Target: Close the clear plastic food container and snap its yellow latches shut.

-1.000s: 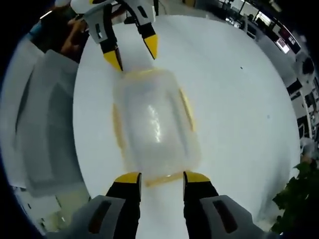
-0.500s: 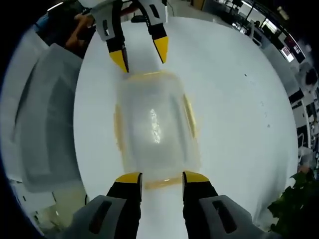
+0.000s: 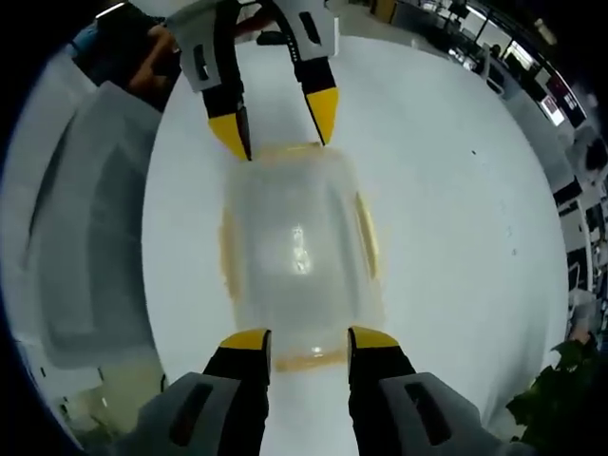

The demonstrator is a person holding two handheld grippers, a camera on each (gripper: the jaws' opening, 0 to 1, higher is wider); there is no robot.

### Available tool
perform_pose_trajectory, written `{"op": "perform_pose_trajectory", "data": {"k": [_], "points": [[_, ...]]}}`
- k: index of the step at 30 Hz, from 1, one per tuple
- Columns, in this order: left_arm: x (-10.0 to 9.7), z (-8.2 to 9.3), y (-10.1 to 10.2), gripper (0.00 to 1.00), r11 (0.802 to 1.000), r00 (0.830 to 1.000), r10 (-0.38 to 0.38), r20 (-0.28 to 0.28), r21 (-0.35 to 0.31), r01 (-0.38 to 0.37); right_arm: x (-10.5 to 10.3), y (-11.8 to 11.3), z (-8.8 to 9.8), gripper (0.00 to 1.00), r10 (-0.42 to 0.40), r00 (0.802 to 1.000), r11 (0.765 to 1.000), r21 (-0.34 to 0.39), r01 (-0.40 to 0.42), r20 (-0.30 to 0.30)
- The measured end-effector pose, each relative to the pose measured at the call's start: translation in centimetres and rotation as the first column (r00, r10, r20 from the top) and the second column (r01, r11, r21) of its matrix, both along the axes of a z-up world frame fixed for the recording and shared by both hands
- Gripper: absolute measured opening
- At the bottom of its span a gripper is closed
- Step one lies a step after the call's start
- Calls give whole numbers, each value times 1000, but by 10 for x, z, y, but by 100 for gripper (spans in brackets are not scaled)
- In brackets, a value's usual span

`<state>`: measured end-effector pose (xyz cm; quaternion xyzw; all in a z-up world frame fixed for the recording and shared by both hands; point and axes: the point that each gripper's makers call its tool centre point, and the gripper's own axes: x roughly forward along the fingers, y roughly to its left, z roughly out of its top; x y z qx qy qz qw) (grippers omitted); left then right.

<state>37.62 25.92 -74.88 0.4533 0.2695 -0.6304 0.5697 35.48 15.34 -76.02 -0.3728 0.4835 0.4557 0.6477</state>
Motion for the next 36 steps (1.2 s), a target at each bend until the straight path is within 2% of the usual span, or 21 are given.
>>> {"op": "perform_pose_trajectory", "data": {"k": [36], "points": [[-8,14,-36,36,999,1000,-31,-6,-42,30,11,33,6,30,48,999,998,47,-49,16]]}}
